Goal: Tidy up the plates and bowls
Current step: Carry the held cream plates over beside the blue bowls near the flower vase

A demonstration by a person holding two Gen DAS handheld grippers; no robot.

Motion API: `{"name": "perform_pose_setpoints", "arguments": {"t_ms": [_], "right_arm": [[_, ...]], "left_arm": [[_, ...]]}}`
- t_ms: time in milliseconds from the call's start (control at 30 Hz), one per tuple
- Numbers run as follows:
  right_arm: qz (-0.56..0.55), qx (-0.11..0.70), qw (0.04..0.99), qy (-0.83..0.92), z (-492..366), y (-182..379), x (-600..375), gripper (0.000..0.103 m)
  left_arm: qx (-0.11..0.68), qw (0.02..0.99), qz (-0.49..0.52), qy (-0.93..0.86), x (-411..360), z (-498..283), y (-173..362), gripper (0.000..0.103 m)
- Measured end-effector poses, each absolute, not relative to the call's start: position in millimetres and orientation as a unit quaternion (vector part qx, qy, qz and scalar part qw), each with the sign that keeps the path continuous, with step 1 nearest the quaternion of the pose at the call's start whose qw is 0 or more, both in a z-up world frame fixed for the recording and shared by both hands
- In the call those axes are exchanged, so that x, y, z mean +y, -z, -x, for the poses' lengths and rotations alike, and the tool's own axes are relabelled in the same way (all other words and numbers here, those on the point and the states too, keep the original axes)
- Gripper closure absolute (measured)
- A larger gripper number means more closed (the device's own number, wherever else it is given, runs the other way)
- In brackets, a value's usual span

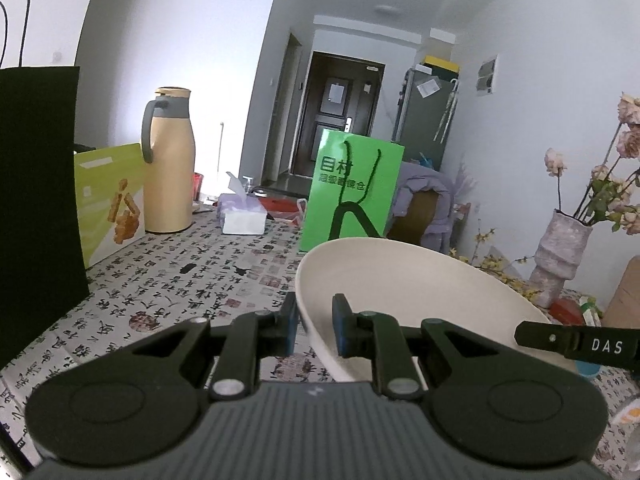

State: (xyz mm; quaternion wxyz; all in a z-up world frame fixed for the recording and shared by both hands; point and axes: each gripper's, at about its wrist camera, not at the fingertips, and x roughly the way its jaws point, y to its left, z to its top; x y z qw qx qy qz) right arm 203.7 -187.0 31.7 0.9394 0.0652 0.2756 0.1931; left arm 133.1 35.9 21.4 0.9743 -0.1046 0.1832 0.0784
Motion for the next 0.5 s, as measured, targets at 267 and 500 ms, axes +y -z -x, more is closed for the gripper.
{"name": "perform_pose_setpoints", "arguments": {"t_ms": [267, 500], "right_arm": [[-0.077, 0.27, 0.941, -0.187, -193, -28, -207, 0.087], [-0.081, 0.262, 0.946, -0.174, -181, -29, -225, 0.087]], "left_arm": [[0.182, 0.976, 0.096, -0.067, 21, -129, -21, 0.085], [0.181, 0.978, 0.087, -0.054, 4, -126, -21, 0.085]]}}
